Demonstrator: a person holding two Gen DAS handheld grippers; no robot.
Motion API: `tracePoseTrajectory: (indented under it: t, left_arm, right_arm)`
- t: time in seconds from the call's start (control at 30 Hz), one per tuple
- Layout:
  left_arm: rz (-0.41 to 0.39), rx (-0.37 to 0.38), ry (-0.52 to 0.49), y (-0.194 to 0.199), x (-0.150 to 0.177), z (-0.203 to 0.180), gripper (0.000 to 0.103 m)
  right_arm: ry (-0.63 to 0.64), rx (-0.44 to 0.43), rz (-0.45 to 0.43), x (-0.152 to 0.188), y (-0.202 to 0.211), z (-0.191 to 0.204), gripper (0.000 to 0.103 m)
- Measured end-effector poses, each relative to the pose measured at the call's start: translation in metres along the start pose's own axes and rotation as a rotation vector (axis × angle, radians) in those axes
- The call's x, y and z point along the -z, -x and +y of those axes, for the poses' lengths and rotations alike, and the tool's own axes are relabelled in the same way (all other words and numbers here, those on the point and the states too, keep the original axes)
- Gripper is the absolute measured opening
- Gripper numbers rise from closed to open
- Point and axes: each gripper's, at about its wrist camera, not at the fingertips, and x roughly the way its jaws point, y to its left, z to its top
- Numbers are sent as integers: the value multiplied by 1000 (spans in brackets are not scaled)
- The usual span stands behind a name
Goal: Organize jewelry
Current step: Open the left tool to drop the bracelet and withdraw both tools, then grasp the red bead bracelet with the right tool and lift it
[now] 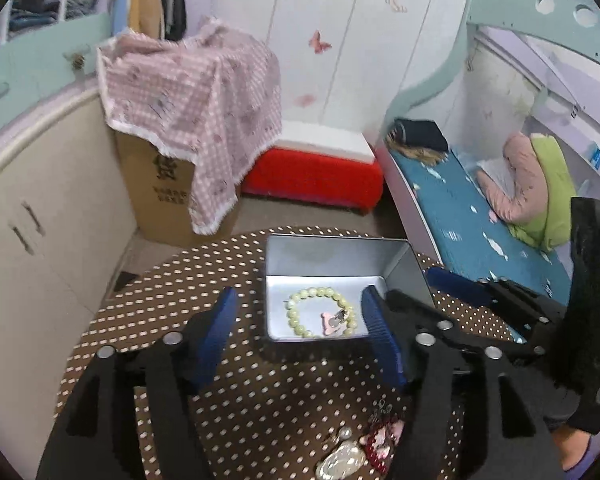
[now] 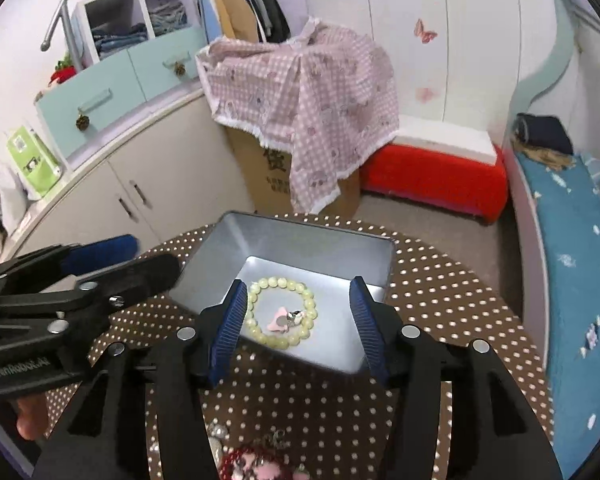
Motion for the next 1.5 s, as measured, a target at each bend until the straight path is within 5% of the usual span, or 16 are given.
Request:
tracePoseTrajectory:
  t: [0.33, 0.53, 1.07, 1.4, 1.5]
  left_arm:
    - [-133, -113, -19, 68, 52, -1, 73]
    - [-117, -106, 19, 75, 93, 1, 73]
    - [6, -139, 52, 42, 148, 6, 73]
    - [5, -118, 82, 43, 147, 16, 73]
    - [4, -113, 88, 43, 145, 19, 73]
  right_arm:
    - [37, 56, -91, 46, 79, 13, 57]
    - [31, 103, -79, 87, 95, 15, 57]
    - [-18, 118, 106, 146, 54, 3, 55]
    - [-15, 75, 149, 136, 30, 8, 40]
    - [-19, 54, 168, 131, 25, 11, 29]
